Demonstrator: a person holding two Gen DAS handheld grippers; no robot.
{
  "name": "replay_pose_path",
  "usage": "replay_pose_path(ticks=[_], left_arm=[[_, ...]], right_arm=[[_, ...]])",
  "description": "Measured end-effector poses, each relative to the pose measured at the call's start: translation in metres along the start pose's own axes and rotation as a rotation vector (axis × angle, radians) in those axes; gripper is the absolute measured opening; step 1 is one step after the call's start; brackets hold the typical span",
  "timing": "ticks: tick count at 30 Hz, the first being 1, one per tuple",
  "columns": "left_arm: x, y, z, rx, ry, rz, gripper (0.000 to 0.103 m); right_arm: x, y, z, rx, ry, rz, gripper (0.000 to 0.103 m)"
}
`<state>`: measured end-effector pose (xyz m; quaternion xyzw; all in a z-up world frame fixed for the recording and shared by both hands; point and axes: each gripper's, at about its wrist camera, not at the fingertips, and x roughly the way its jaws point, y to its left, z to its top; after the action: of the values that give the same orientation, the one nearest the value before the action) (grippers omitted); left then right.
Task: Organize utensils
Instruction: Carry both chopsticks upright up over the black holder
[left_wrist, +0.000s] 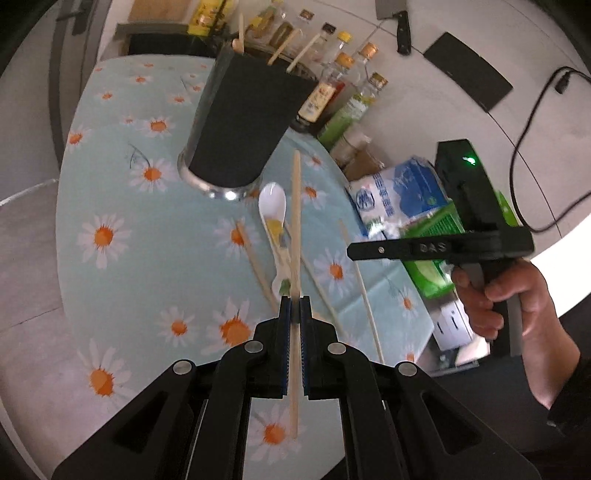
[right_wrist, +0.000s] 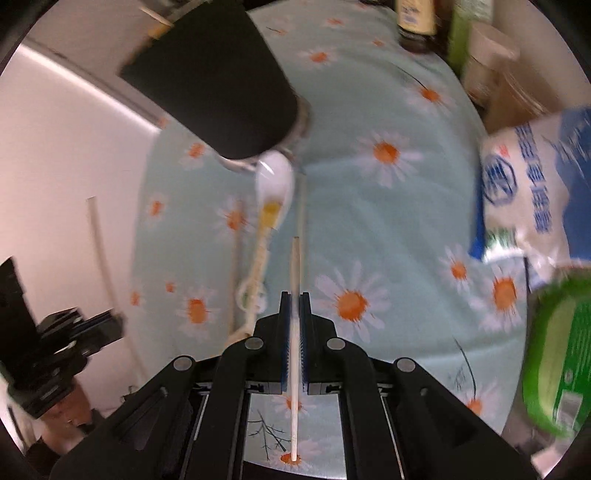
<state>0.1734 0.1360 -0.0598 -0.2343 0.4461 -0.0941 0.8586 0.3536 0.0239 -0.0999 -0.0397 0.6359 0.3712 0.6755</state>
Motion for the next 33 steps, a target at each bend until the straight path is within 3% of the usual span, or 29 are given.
replay_pose_path(ticks=[3,8,15,25,33], left_arm=[[0.002,-0.011,0.006,-0.021,-0.044,0.029,0.004],[0.003,-0.028,0.018,-0.046,-0.112,0.087,0.004],[0.002,-0.042,0.030,-0.090,-0.183,0.108,0.004],[-0.019,-0.055,0.054,-0.073,-0.336,0.113,0.004],[-0.030,-0.056,0.081,-0.019,-0.413,0.098,0.004]], right_arm=[[-0.015,-0.026,0.002,-0.048,-0.045,0.074,0.005],[-0.040,-0.032,0.011,-0.127,-0.123,0.185,0.006],[-0.069,-0.043,0.021,-0.197,-0.222,0.312,0.006],[-0.115,-0.035,0.036,-0.267,-0.409,0.409,0.006],[-0.145,-0.027,0.049,-0.276,-0.530,0.403,0.006]])
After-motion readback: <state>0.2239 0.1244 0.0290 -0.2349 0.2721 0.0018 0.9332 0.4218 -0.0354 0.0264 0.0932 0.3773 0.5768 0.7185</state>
